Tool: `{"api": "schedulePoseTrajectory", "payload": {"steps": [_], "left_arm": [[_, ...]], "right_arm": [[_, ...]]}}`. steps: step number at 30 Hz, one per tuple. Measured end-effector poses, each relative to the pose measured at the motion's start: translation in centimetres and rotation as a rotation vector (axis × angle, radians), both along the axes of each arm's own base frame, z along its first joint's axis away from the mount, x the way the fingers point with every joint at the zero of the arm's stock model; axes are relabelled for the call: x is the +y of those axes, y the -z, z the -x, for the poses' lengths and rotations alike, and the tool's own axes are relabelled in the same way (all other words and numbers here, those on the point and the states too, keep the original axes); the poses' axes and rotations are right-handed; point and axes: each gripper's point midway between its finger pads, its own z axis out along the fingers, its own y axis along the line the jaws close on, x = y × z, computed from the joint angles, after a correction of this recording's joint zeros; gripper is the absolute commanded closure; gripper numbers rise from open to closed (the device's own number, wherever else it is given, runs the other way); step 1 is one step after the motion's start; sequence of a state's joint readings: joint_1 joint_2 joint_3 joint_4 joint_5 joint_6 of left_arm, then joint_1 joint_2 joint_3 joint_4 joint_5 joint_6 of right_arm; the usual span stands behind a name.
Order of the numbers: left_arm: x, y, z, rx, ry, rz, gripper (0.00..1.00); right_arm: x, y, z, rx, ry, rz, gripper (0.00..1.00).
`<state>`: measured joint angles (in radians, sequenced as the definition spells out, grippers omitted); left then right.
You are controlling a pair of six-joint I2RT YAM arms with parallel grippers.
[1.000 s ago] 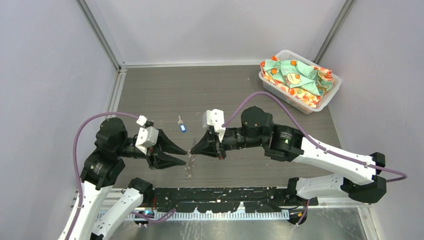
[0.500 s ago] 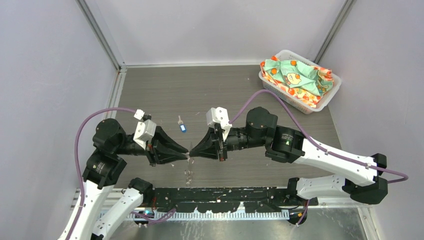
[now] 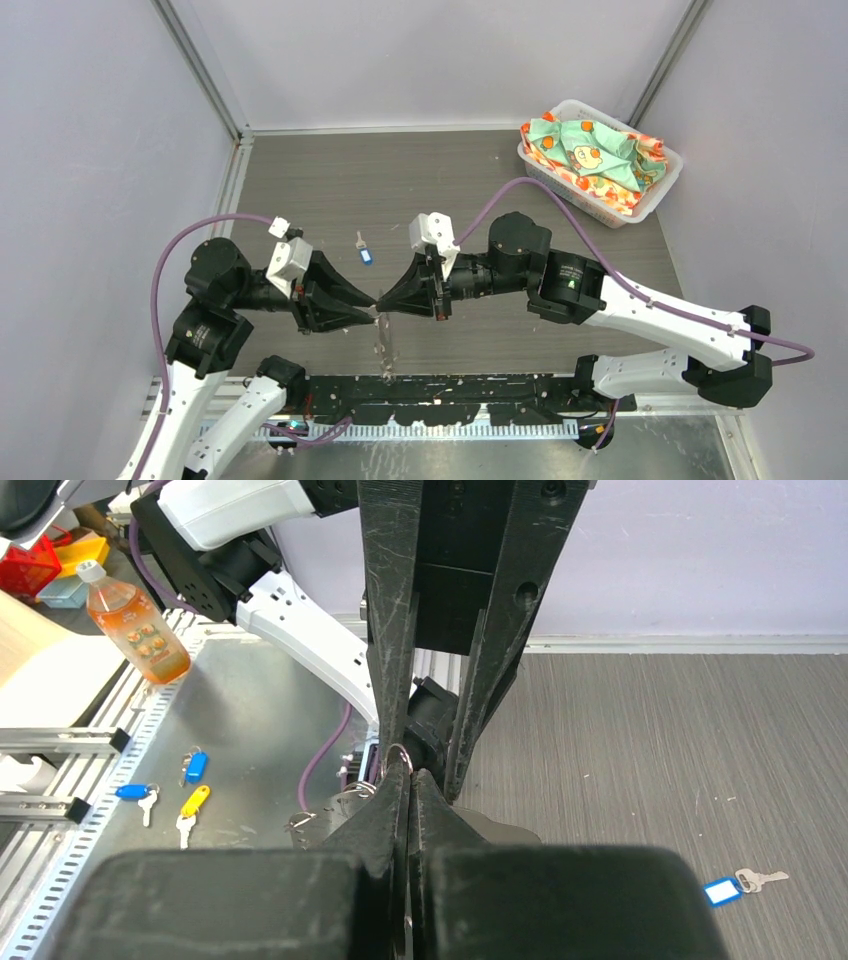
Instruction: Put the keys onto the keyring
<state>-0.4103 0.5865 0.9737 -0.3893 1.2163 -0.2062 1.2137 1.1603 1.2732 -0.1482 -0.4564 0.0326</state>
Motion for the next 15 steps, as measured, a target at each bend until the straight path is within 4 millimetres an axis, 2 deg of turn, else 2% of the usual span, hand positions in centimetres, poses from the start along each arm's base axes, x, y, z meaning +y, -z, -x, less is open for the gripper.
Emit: {"api": "schedulePoseTrajectory", "payload": {"steps": [5,15], "left_arm": [[0.04,0.06,0.2,-0.005,0.008,0.002,0.74],[0.05,0.13,0.2,-0.012,0.009,0.001,0.73]], "right_arm": [[-0.02,0.2,-0.05,0.001,0.003,0.008,0.99],[0.1,0.37,-0.28,0.0,0.013,0.013,0.99]]}}
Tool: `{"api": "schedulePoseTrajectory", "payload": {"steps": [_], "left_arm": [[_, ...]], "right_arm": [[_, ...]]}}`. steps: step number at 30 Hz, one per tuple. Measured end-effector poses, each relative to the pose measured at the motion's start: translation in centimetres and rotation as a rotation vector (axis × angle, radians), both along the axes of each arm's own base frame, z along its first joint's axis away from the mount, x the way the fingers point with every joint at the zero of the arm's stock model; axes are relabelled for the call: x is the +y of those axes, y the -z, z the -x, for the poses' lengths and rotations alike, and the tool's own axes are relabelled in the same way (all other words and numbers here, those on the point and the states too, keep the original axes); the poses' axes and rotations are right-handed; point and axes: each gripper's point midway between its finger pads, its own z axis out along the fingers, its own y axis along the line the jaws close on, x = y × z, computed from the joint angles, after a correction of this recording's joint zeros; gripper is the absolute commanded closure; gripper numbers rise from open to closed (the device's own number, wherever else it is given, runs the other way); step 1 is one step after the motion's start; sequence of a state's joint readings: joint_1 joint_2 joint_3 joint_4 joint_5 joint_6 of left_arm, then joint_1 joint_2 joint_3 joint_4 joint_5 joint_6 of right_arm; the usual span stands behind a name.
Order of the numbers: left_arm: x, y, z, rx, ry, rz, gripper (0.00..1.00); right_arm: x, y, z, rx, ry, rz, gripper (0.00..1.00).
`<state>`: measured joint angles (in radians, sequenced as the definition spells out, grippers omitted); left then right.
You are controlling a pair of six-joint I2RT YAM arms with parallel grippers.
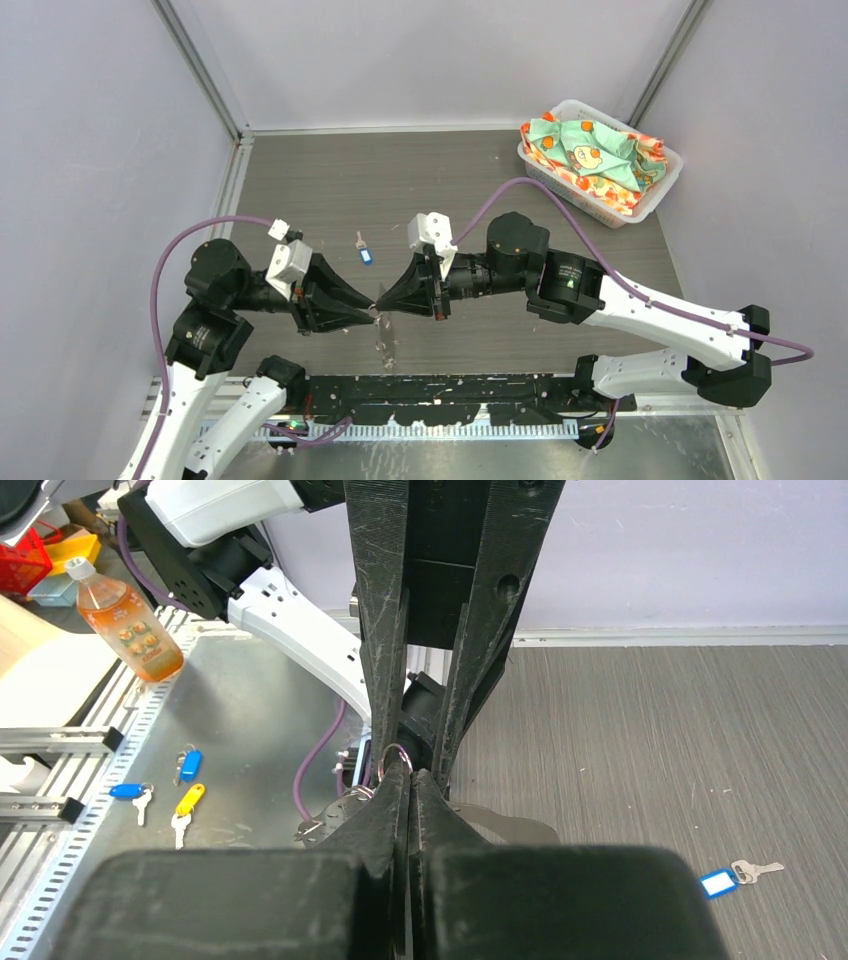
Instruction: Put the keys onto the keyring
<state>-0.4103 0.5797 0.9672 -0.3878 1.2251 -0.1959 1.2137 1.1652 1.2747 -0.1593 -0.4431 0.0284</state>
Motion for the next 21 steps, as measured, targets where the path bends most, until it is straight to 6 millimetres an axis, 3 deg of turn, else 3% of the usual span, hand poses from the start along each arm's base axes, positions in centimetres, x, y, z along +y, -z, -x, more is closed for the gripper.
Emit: {"api": "schedulePoseTrajectory", "payload": {"steps": [21], "left_arm": [[0.2,1.7,0.1,-0.033,0.008,-0.042,0.72]], "right_arm": [[-0.2,0.8,0.0,0.013,0.005,0.035,0.99]]}}
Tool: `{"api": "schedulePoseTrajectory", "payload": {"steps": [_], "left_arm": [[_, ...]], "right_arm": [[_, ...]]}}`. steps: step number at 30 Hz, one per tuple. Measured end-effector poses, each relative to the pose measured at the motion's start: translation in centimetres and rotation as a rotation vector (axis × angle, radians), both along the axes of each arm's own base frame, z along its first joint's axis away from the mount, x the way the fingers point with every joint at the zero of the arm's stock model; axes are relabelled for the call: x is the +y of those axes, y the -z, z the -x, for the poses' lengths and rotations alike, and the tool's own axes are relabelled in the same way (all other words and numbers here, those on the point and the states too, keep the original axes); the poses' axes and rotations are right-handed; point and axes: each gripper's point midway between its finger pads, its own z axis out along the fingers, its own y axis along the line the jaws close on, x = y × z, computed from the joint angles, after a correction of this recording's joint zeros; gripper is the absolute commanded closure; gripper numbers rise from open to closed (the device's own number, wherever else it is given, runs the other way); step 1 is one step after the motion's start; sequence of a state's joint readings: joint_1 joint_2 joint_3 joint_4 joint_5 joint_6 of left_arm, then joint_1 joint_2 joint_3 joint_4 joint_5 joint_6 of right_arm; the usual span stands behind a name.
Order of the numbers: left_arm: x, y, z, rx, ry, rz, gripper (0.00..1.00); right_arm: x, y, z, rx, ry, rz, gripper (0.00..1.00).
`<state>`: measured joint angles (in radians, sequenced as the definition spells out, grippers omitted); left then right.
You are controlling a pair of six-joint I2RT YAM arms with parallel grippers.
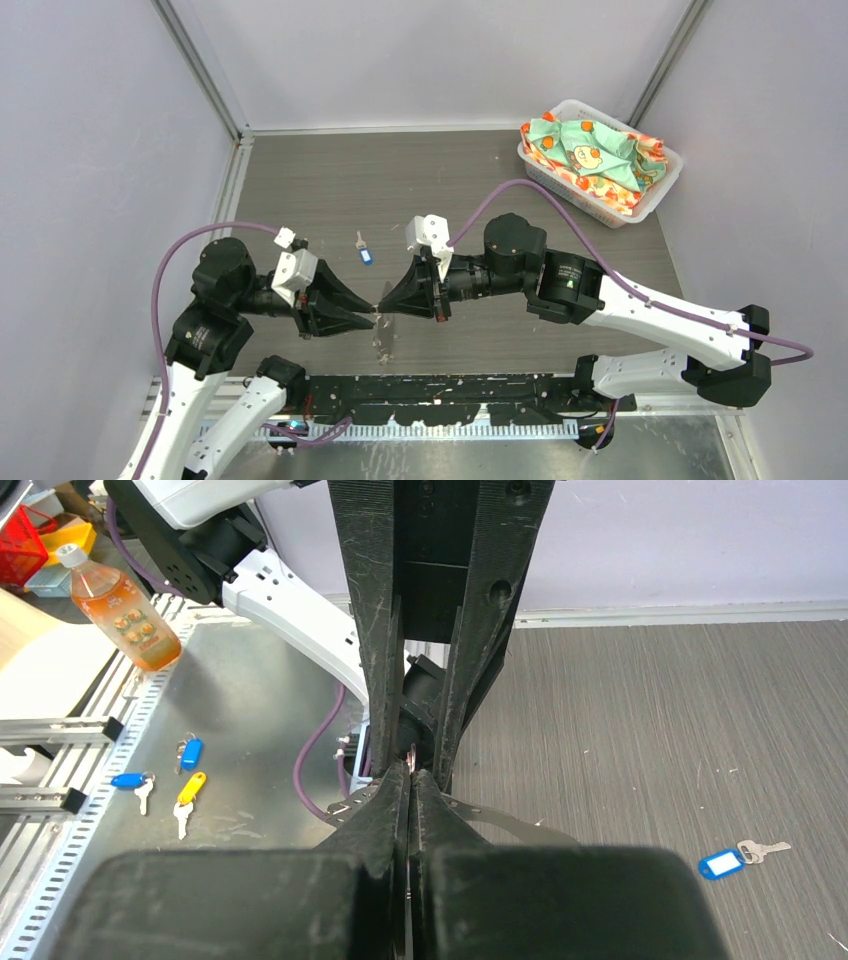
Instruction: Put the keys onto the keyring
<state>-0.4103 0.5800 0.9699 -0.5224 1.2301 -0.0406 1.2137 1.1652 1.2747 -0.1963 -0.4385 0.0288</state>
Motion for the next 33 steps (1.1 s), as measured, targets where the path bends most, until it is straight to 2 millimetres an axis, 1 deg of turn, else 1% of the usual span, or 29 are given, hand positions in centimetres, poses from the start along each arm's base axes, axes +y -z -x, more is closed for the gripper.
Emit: {"api": "schedulePoseTrajectory", "payload": {"steps": [6,16,20,21,24,27,30,33], "left_arm": [[0.0,-0.1,-0.5,0.003,-0.036,-0.004,0.74],[-0.3,-1.2,-0.9,0.035,-0.043,0.023,0.76],[-0.3,-1.4,-0.8,0.046,-0.037,0.027,0.85],[-0.3,-1.4,-0.7,0.046,-0.035,0.028,0.85],[-0.4,-1.4,-0.7,0.048,-0.033,0.029,0.84],[-0.4,-1.0,-0.7,0.053,-0.028,0.027,0.78],[-0.4,-0.8,-0.7,0.058,-0.028,0.026,0.77],[-0.3,-0.8,-0.6,0.056,-0.029,0.027,0.78]], "right_arm": [[0.0,0.0,0.0,0.001,-0.001,0.002,0.99],[0.1,0.2,0.0,0.004,-0.001,0.011,0.99],[0.2,0.3,-0.1,0.006,-0.001,0.016,0.99],[0.2,0.3,-0.1,0.007,-0.001,0.016,0.99],[0.2,0.3,-0.1,0.006,0.0,0.016,0.99],[0.2,0.3,-0.1,0.008,0.0,0.016,0.99],[0.2,0.3,-0.1,0.01,0.0,0.017,0.99],[0.2,0.3,0.0,0.011,-0.001,0.014,0.99]]}}
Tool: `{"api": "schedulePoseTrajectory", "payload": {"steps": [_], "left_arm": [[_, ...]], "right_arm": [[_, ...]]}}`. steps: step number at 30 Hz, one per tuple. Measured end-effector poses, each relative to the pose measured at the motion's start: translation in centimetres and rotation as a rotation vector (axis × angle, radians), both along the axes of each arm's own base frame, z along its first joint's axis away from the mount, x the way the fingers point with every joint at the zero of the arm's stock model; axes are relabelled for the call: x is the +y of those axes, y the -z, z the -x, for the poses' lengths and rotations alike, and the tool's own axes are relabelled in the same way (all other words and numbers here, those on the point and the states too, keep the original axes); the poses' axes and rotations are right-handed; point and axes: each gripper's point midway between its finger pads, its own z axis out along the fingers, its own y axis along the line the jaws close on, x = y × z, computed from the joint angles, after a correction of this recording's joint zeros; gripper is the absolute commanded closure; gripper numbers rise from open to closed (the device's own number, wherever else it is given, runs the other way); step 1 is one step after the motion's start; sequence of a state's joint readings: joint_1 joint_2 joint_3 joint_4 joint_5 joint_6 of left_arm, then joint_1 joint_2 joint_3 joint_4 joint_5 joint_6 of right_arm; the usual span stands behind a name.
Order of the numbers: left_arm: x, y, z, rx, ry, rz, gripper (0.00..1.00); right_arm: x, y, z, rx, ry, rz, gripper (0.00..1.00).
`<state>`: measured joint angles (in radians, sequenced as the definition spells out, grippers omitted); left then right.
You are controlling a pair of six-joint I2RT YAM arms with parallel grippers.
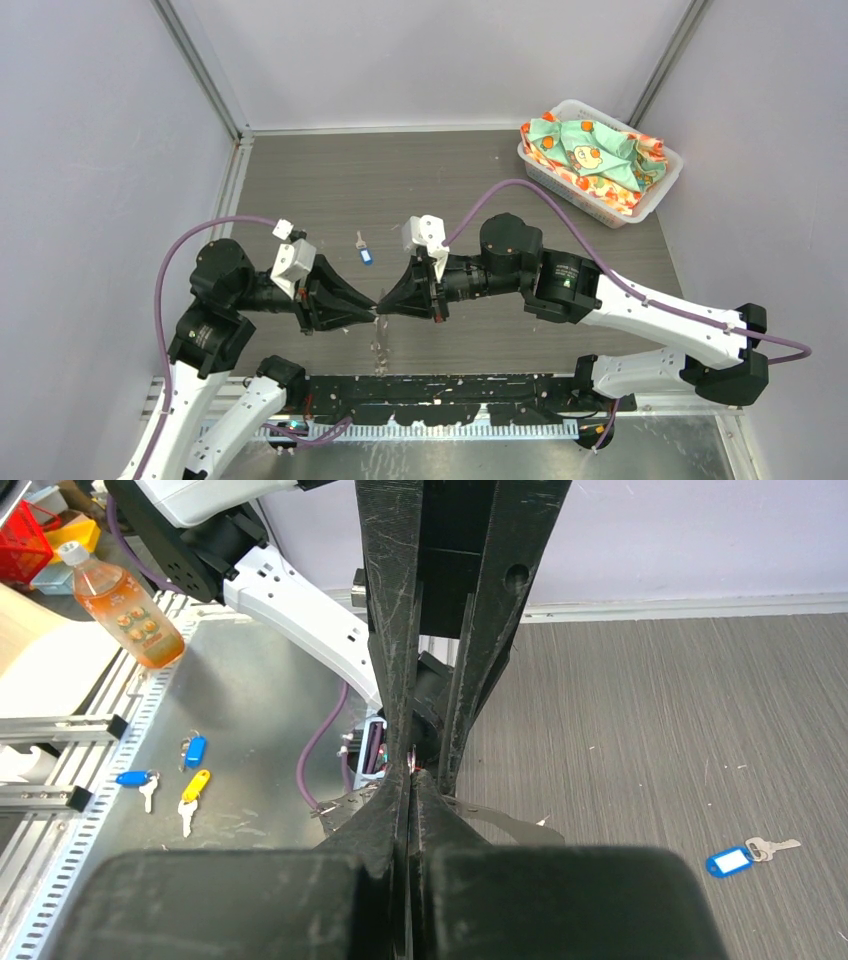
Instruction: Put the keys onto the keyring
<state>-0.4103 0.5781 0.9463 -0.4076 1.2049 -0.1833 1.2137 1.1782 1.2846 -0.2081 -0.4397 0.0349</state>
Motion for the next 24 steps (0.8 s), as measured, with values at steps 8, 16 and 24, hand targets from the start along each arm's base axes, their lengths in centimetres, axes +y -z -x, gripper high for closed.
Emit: {"api": "schedulePoseTrajectory", "payload": {"steps": [8,16,24], "left_arm": [[0.0,-0.2,-0.1,0.01,-0.009,0.004,0.95],[0.0,-0.6,0.0,0.008,-0.008,0.021,1.0],[0.5,0.3,-0.6,-0.193,-0.049,-0.003,0.99]], "right_arm": [[0.0,-0.2,0.0,0.004,0.001,-0.006,0.99],[0.1,-0.5,0.3,0.011,-0.014,-0.018,0.88],[-0.7,-1.0,-0.3,0.002,0.035,-0.038,0.62]]}}
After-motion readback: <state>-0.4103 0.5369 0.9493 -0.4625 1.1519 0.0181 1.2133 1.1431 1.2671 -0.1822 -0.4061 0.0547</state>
